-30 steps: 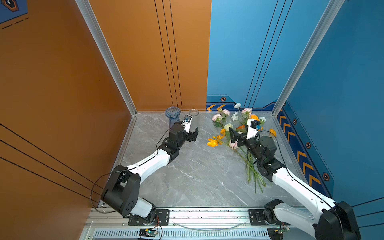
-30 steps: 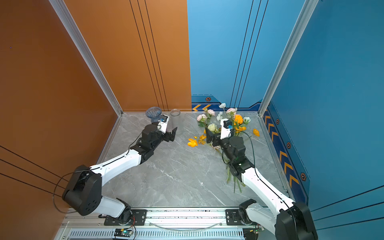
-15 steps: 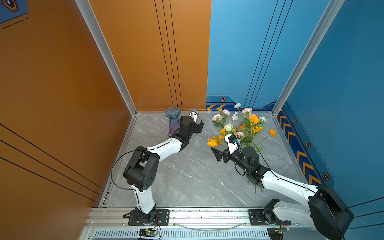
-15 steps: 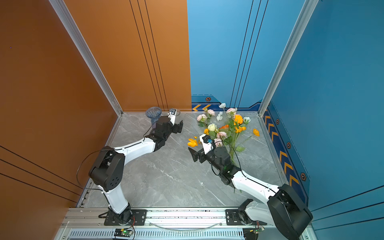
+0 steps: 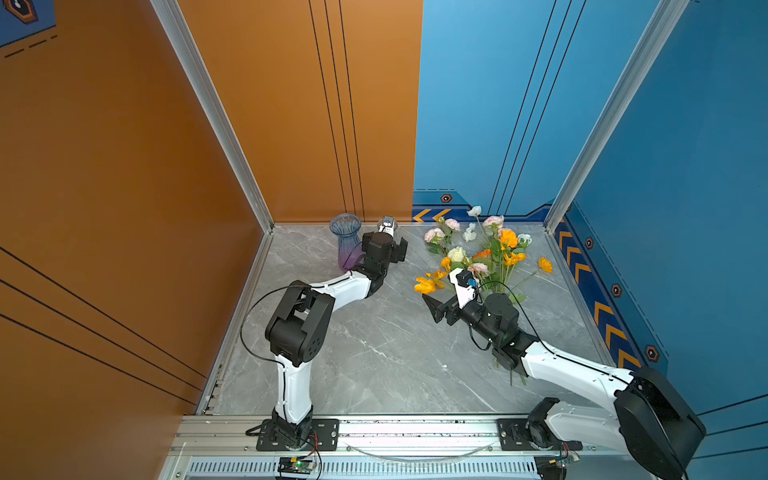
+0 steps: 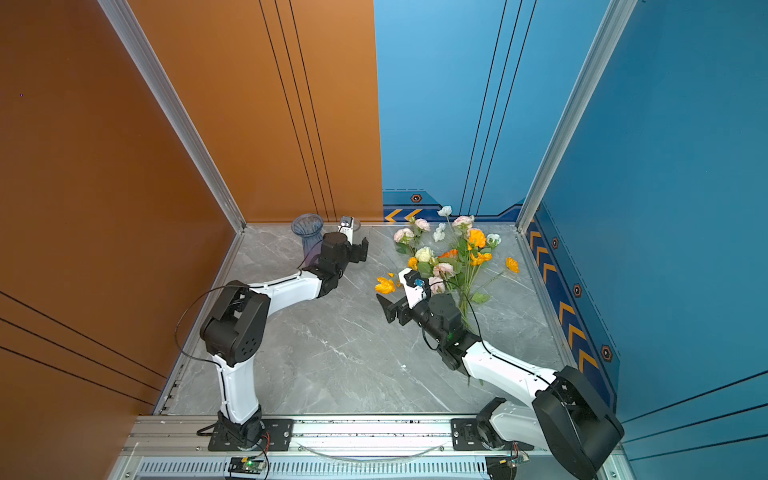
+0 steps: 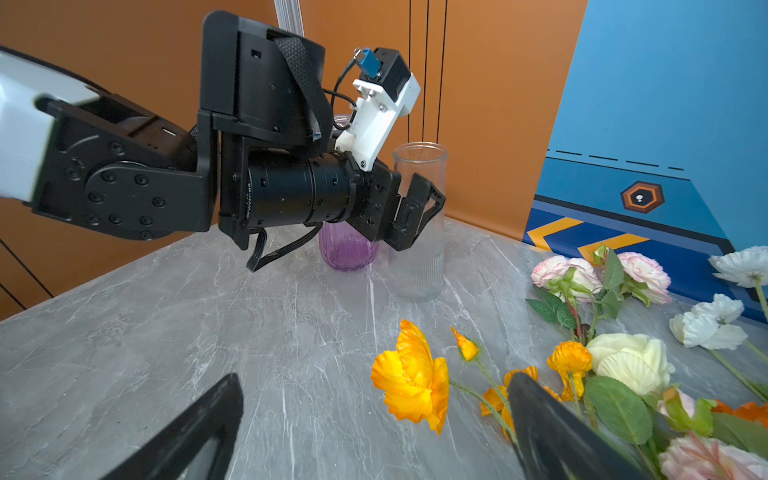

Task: Arrange the flowers into the vase
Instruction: 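Grasp the clear glass vase with left gripper while right arm reaches flowers, then set the glass vase nearer the robot while right gripper lowers to stems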

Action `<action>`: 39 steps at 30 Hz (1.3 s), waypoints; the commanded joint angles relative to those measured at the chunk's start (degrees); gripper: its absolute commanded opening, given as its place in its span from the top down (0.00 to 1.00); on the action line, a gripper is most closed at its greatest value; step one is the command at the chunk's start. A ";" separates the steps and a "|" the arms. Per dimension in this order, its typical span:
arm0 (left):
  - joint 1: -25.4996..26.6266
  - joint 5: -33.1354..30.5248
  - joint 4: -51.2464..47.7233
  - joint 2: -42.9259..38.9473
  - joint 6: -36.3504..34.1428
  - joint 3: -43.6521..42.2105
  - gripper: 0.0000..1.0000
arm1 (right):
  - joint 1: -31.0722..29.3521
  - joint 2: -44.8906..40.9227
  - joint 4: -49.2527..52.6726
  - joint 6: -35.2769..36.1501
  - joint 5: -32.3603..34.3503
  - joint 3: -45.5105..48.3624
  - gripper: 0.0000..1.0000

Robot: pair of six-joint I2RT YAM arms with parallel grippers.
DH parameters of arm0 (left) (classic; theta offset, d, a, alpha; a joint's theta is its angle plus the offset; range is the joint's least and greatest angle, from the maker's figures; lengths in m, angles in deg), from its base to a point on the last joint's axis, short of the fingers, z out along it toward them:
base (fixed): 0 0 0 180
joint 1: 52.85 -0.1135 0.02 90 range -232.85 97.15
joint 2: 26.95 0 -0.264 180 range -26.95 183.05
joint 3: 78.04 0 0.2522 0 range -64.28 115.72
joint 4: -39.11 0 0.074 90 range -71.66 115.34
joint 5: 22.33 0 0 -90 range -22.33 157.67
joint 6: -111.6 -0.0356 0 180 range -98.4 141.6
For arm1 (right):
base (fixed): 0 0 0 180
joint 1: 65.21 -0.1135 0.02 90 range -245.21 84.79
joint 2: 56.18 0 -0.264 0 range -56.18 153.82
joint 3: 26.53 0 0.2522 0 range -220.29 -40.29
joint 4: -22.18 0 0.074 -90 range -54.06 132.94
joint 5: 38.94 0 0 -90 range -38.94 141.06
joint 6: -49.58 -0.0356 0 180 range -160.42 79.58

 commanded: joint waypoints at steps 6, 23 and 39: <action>-1.45 4.73 8.84 3.88 2.78 2.18 0.00 | -0.29 1.96 -2.02 1.27 -0.37 0.48 0.00; -2.24 10.38 14.11 5.89 1.83 3.27 0.36 | -0.30 3.06 -1.74 1.36 -0.88 0.25 0.00; 0.64 19.08 17.08 -8.39 -2.76 -6.59 0.63 | -0.06 -1.21 1.16 1.99 1.89 1.86 0.00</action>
